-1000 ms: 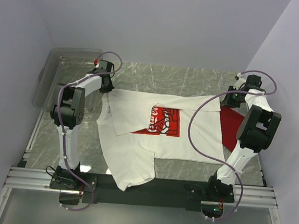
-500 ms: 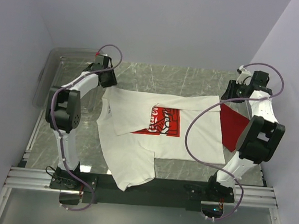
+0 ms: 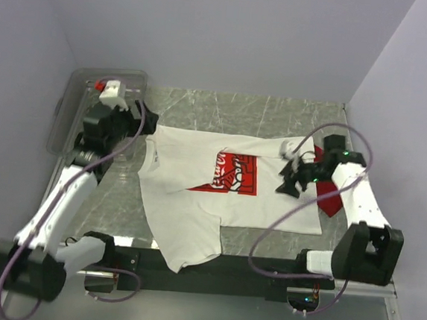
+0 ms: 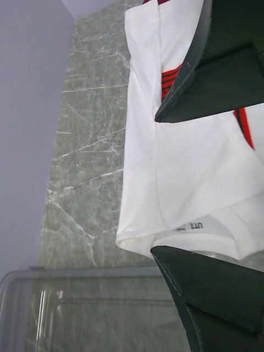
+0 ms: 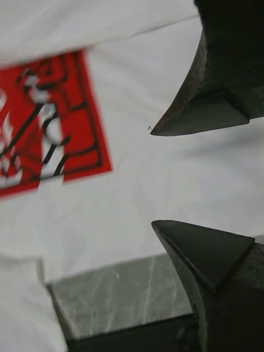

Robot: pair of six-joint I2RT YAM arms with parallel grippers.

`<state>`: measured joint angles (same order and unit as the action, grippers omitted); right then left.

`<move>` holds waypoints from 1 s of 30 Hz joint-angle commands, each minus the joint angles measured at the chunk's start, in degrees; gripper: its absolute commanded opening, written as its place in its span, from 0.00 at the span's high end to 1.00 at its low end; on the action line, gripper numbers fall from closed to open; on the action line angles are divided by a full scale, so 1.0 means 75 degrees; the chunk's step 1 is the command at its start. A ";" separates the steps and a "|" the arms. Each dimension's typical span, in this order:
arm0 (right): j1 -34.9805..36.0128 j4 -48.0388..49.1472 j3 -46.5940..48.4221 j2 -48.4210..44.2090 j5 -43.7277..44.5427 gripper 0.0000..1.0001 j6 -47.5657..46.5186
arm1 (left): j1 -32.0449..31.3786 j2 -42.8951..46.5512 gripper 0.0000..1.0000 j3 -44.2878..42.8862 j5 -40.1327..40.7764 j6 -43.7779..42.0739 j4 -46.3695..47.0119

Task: Fold and stack the t-shirts
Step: Fold the tshirt

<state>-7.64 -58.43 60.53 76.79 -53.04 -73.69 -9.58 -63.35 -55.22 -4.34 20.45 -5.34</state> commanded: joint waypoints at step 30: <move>1.1378 0.4756 -0.1954 0.1537 0.5149 0.57 0.3439 | 0.0024 0.6267 0.01 0.1703 -0.0265 0.1973 -0.3565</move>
<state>77.19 -24.82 44.95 86.87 -17.85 -49.36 -9.52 -17.43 -42.78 -6.20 34.11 -31.55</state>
